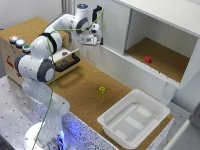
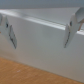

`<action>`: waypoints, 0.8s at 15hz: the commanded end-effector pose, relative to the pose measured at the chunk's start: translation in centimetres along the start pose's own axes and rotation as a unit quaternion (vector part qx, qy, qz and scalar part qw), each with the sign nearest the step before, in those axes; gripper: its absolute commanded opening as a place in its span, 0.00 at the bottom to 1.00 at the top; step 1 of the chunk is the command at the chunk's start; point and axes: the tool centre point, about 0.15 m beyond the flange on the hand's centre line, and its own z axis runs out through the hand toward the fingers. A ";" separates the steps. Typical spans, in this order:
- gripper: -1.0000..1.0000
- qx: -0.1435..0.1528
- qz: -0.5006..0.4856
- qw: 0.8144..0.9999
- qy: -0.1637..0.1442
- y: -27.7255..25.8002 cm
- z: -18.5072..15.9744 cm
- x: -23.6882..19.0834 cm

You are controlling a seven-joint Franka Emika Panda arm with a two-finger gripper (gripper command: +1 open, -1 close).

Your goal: Pick up the pink block

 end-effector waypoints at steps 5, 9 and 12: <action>1.00 -0.017 0.162 0.986 0.028 22.3 3.1 7.8; 1.00 -0.025 0.191 0.980 0.045 27.4 3.1 10.8; 1.00 -0.021 0.210 0.976 0.045 29.5 3.9 12.2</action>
